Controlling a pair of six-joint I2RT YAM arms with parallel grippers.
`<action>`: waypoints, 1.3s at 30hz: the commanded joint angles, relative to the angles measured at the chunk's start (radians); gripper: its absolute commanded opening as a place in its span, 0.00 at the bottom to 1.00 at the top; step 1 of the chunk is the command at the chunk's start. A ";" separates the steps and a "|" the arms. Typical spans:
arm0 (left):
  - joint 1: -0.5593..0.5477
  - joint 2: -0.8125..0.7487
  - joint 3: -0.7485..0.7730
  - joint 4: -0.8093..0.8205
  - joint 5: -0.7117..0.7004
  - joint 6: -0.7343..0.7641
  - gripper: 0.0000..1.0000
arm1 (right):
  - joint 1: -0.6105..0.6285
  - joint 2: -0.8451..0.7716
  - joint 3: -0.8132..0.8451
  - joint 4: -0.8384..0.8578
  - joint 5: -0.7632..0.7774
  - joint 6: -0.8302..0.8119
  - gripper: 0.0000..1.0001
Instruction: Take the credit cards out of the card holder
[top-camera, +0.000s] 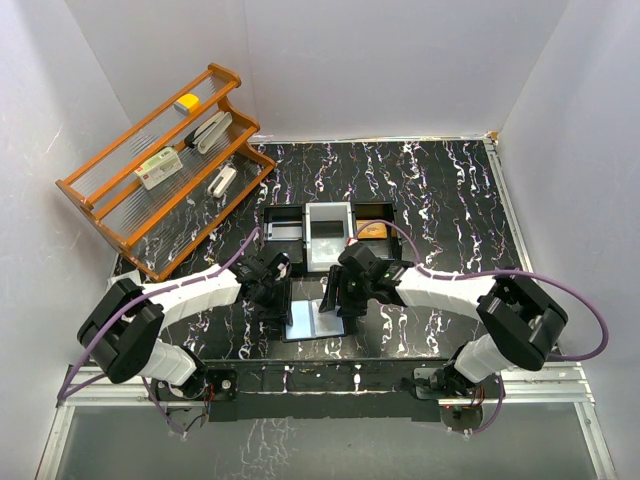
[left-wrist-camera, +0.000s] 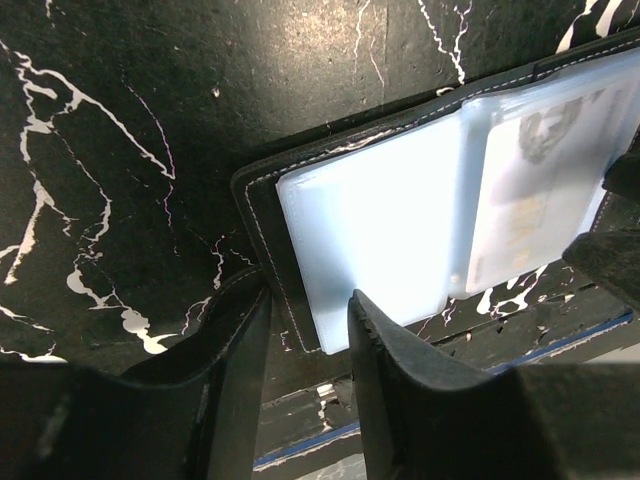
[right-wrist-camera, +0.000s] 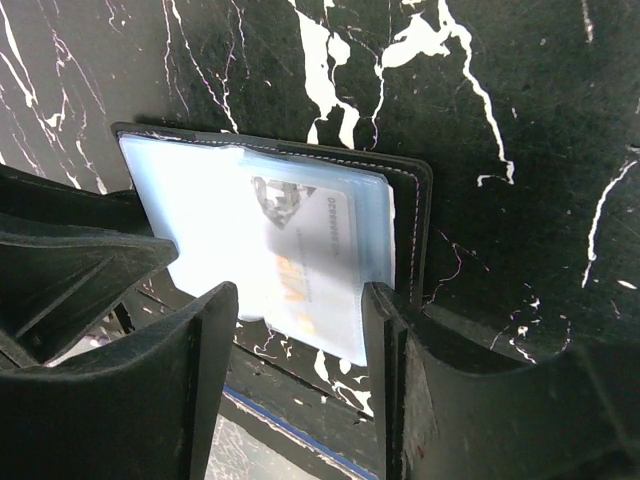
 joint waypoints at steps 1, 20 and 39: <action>-0.006 0.008 -0.036 0.024 0.036 0.001 0.33 | 0.000 0.018 0.001 0.018 -0.021 -0.019 0.50; -0.009 -0.002 -0.049 0.042 0.039 -0.006 0.23 | 0.002 -0.021 0.037 0.007 -0.027 -0.042 0.30; -0.010 -0.002 -0.041 0.033 0.027 -0.004 0.22 | 0.000 -0.084 -0.034 0.172 -0.134 0.036 0.30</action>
